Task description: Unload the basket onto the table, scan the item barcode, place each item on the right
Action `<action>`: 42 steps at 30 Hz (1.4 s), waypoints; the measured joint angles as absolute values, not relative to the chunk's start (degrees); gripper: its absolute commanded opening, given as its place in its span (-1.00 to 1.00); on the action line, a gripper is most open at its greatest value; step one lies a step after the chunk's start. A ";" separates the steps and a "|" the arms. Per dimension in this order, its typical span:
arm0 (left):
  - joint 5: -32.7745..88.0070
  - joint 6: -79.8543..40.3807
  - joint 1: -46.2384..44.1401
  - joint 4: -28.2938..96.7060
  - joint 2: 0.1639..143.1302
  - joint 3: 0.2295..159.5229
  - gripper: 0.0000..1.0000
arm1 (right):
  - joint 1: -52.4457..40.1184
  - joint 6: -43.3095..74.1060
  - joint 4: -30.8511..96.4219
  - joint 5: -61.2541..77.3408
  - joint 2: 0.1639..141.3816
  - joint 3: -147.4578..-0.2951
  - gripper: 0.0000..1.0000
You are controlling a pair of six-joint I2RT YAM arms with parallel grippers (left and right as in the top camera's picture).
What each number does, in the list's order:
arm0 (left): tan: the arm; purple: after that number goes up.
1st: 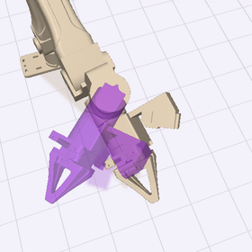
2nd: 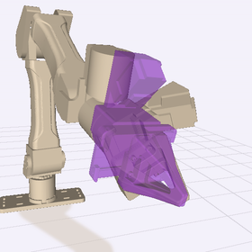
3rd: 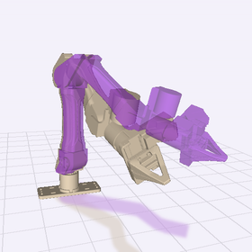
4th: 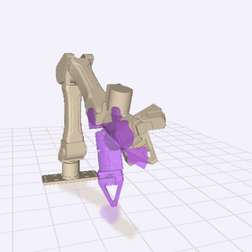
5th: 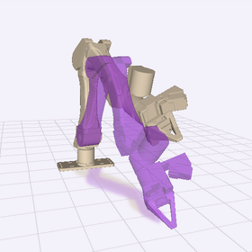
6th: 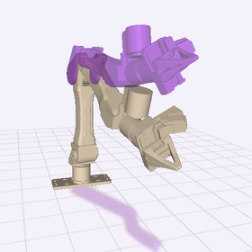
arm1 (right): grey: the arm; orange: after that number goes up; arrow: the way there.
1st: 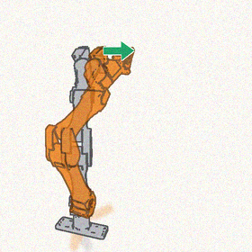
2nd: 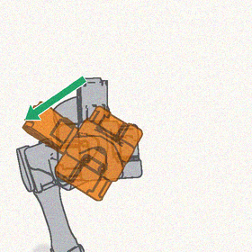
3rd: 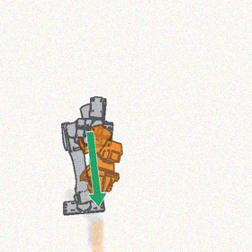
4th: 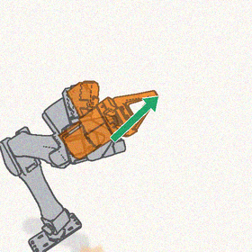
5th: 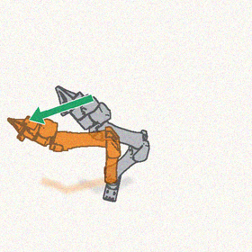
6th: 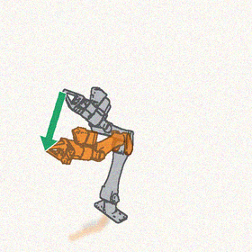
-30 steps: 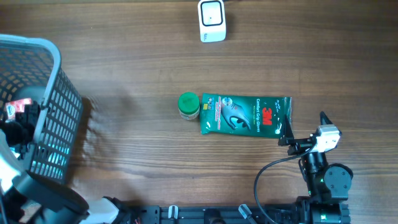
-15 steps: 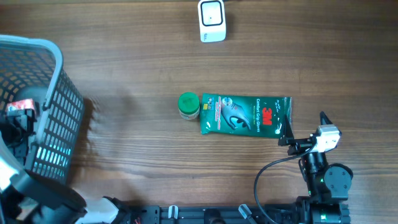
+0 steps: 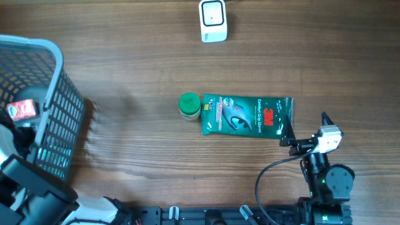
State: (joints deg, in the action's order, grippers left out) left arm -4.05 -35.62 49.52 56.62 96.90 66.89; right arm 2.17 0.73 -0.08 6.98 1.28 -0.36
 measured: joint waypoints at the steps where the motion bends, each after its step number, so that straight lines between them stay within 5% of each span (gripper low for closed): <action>1: -4.36 -34.17 49.52 53.49 96.92 64.49 1.00 | 2.17 0.73 -0.08 6.98 1.28 -0.36 0.99; 8: -3.40 -31.27 49.78 44.91 95.26 55.72 0.97 | 2.17 0.73 -0.08 6.98 1.28 -0.36 0.99; 13: -4.69 -30.30 49.74 42.17 93.84 53.74 -0.05 | 2.17 0.71 -0.08 6.98 1.28 -0.36 0.99; 19: -2.44 -29.82 49.89 47.66 94.21 56.45 -0.49 | 2.17 0.73 -0.05 6.98 1.28 -0.36 0.99; 28: 1.06 -29.87 49.89 66.06 91.35 90.32 -0.54 | 2.17 0.73 -0.10 6.98 1.28 -0.36 1.00; 34: 15.92 -30.17 49.30 72.49 84.33 106.98 -0.53 | 2.17 0.71 -0.05 6.98 1.28 -0.36 0.99; 42: 25.43 -21.56 29.10 91.11 74.02 107.39 -0.47 | 2.17 0.71 -0.08 6.98 1.28 -0.36 1.00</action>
State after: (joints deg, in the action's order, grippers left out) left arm 25.43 -21.56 29.10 91.11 74.02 107.39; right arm 2.17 0.71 -0.08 6.98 1.28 -0.36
